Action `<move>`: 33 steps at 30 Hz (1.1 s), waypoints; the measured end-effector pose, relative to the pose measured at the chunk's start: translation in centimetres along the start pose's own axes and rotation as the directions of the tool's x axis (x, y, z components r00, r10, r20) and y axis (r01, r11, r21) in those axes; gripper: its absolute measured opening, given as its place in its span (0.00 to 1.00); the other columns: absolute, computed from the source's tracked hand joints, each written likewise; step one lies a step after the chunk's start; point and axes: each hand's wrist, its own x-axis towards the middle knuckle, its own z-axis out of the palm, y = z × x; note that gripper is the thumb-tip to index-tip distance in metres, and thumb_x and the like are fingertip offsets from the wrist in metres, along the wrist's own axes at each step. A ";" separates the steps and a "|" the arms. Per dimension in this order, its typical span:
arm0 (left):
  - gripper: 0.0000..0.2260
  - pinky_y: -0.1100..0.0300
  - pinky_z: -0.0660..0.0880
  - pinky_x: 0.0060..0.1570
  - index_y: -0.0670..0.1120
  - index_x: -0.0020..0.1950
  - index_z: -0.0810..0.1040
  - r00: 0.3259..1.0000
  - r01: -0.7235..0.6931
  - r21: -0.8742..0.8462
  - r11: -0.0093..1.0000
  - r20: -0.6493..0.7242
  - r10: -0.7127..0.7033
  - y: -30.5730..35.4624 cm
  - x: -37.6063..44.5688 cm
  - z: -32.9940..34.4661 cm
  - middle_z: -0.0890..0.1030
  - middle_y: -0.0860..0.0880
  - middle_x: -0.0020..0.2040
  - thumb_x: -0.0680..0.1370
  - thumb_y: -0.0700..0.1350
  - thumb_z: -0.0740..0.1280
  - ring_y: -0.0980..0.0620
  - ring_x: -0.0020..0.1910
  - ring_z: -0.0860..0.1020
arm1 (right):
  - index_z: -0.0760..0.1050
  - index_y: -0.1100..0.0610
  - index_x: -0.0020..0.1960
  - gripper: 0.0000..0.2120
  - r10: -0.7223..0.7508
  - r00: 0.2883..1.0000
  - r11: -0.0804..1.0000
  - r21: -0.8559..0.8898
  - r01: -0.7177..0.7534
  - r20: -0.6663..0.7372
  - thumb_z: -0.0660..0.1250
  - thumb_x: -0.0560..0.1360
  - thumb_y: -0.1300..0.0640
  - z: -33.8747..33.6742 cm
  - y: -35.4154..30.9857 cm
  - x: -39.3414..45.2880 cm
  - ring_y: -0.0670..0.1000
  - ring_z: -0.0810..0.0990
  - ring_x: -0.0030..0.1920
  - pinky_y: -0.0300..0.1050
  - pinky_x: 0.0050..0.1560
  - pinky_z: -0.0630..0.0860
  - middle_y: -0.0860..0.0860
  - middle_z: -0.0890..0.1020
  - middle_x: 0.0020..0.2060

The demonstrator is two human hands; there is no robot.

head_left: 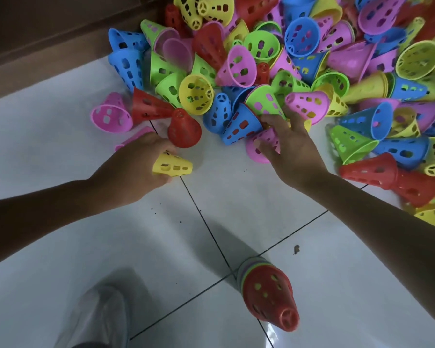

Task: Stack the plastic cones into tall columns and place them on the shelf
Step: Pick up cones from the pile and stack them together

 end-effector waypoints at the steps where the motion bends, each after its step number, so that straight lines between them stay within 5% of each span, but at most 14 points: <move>1: 0.22 0.56 0.78 0.46 0.50 0.61 0.78 1.000 0.010 -0.006 1.000 -0.002 -0.010 0.1 -0.1 -0.1 0.77 0.51 0.55 0.70 0.45 0.80 0.53 0.51 0.76 | 0.68 0.49 0.73 0.23 0.006 1.000 1.000 0.016 -0.006 -0.007 0.67 0.79 0.50 0.0 0.1 -0.1 0.62 0.69 0.71 0.55 0.67 0.72 0.57 0.63 0.75; 8: 0.20 0.62 0.74 0.44 0.51 0.59 0.79 0.996 0.076 -0.111 0.991 -0.047 -0.081 1.5 -1.2 -1.1 0.78 0.53 0.52 0.69 0.45 0.80 0.54 0.48 0.78 | 0.75 0.51 0.68 0.19 0.027 0.996 0.987 0.160 -0.014 -0.081 0.70 0.77 0.53 0.0 1.0 -1.6 0.53 0.71 0.70 0.40 0.67 0.67 0.54 0.68 0.71; 13: 0.17 0.54 0.79 0.44 0.53 0.57 0.79 0.996 0.055 -0.217 0.974 -0.053 -0.068 3.7 -2.2 -1.9 0.79 0.55 0.51 0.71 0.48 0.79 0.56 0.47 0.79 | 0.77 0.46 0.62 0.14 0.076 0.989 0.955 0.294 -0.035 -0.129 0.71 0.78 0.55 -0.2 1.1 -3.7 0.47 0.70 0.70 0.33 0.68 0.65 0.51 0.71 0.67; 15: 0.17 0.51 0.80 0.45 0.54 0.57 0.79 0.997 0.049 -0.256 0.965 -0.047 -0.063 4.6 -2.4 -2.0 0.80 0.56 0.50 0.71 0.48 0.79 0.56 0.47 0.79 | 0.76 0.45 0.60 0.13 0.105 0.982 0.935 0.351 -0.045 -0.155 0.71 0.78 0.55 -0.3 1.1 -4.5 0.37 0.70 0.67 0.25 0.66 0.63 0.52 0.72 0.65; 21: 0.17 0.56 0.81 0.45 0.55 0.57 0.80 0.995 0.089 -0.408 0.909 -0.009 -0.101 7.1 -3.3 -2.1 0.82 0.57 0.50 0.72 0.46 0.78 0.56 0.48 0.81 | 0.79 0.53 0.62 0.14 0.172 0.967 0.919 0.383 -0.090 -0.186 0.72 0.77 0.54 -0.7 1.2 -7.9 0.26 0.67 0.61 0.21 0.63 0.60 0.54 0.74 0.64; 26: 0.19 0.56 0.82 0.50 0.53 0.59 0.80 0.967 0.251 -0.650 0.717 0.143 -0.209 9.0 -4.0 -1.6 0.84 0.53 0.53 0.70 0.53 0.77 0.53 0.51 0.84 | 0.79 0.51 0.62 0.15 0.227 0.954 0.887 0.447 -0.119 -0.197 0.72 0.76 0.51 -1.9 0.7 -11.6 0.33 0.71 0.64 0.27 0.65 0.66 0.52 0.74 0.64; 30: 0.22 0.65 0.78 0.40 0.48 0.59 0.81 0.926 0.374 -0.780 0.502 0.283 -0.251 11.0 -4.9 -1.2 0.85 0.50 0.50 0.68 0.52 0.78 0.55 0.46 0.84 | 0.79 0.50 0.61 0.14 0.271 0.937 0.861 0.491 -0.133 -0.221 0.71 0.77 0.50 -3.5 0.0 -14.5 0.35 0.73 0.63 0.28 0.61 0.69 0.50 0.76 0.63; 33: 0.21 0.60 0.81 0.43 0.44 0.59 0.80 0.915 0.398 -0.825 0.400 0.327 -0.236 12.2 -5.8 -0.8 0.85 0.46 0.49 0.69 0.49 0.79 0.50 0.47 0.84 | 0.79 0.44 0.59 0.12 0.307 0.923 0.822 0.554 -0.134 -0.232 0.71 0.77 0.46 -4.8 -0.7 -16.7 0.47 0.78 0.63 0.44 0.63 0.76 0.50 0.79 0.61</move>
